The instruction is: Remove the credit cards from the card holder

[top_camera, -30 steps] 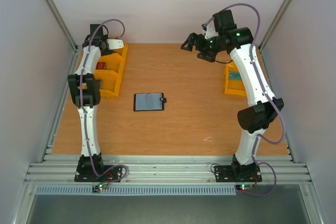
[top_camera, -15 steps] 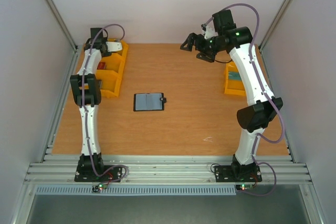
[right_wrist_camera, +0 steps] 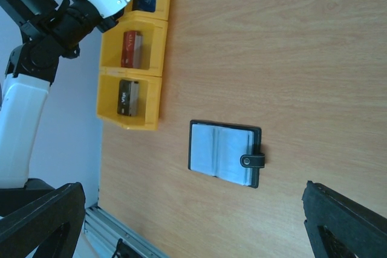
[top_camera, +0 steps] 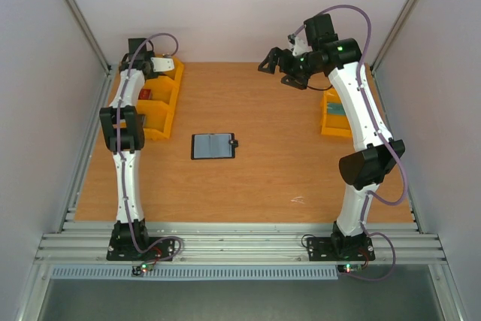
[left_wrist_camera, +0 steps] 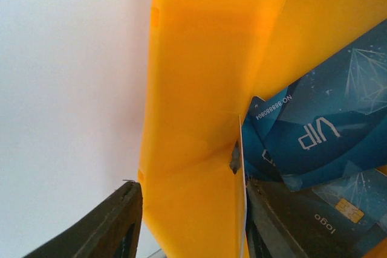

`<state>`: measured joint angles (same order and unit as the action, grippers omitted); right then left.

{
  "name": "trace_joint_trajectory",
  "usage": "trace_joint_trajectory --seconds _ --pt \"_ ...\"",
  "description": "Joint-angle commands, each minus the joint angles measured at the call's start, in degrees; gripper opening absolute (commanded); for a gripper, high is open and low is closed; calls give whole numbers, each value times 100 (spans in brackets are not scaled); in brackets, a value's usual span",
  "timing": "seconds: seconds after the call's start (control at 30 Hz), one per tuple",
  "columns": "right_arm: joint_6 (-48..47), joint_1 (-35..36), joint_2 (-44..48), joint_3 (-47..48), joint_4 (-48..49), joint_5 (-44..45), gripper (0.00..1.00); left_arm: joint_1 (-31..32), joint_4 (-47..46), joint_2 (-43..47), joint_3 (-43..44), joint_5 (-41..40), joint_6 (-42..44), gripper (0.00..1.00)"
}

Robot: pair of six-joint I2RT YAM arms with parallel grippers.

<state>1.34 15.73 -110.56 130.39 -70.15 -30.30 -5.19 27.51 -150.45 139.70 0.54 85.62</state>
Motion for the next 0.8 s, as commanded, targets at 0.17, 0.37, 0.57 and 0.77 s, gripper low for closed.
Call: trace_joint_trajectory --seconds 0.17,0.37,0.57,0.77 --pt "-275 -43 78 189 -168 -50 99 -27 -25 520 65 325 -201 55" --pt "-305 -43 166 187 -198 -73 98 -48 8 778 75 426 -356 60" --pt "-361 -39 314 142 -244 -64 98 -117 180 1072 40 564 -417 64" --pt "-360 -43 550 -50 -171 -97 99 -166 209 1422 19 582 -572 65"
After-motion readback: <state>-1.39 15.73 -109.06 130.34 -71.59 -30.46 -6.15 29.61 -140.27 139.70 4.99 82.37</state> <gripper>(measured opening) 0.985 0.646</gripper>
